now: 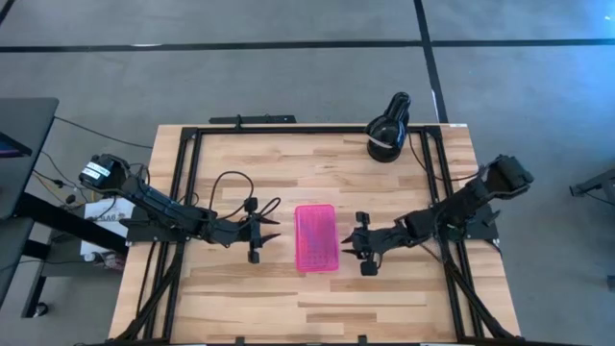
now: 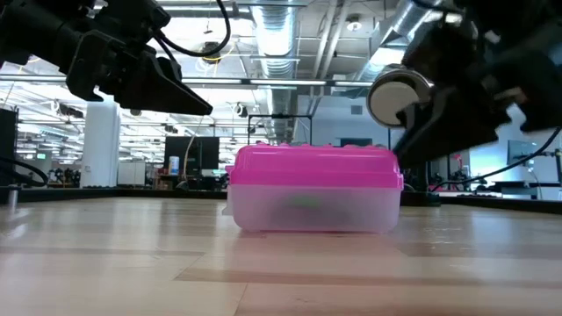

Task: Pick & place school supplies into a supply box
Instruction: Close the supply box

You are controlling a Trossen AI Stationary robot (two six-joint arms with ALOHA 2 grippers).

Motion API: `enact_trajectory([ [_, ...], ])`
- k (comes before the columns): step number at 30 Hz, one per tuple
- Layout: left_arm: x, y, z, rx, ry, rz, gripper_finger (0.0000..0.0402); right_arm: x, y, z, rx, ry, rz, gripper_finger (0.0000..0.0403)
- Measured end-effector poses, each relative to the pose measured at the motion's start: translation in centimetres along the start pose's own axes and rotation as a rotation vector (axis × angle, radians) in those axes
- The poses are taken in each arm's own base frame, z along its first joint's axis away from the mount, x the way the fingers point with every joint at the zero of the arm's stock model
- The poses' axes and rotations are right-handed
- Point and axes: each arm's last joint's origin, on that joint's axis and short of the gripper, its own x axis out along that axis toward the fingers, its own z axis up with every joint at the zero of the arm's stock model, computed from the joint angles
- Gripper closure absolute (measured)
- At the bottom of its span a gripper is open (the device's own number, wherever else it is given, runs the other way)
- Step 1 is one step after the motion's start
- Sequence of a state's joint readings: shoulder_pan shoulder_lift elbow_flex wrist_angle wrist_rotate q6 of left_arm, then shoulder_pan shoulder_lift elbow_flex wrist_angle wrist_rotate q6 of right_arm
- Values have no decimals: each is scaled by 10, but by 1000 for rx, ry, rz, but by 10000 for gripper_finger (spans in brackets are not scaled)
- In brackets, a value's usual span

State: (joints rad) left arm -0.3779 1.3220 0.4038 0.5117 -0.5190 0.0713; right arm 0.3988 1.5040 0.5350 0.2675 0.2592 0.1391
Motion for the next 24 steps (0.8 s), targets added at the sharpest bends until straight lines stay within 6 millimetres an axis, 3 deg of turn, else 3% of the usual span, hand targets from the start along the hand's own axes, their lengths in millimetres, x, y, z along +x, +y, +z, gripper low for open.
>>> enact_trajectory([
  [9, 0, 0, -1, -4, 6, -1, 262, 14, 16, -6, 2, -47, 44, 294],
  [24, 0, -1, -1, -4, 5, -18, 262, 14, 17, -1, 15, -89, 49, 294],
])
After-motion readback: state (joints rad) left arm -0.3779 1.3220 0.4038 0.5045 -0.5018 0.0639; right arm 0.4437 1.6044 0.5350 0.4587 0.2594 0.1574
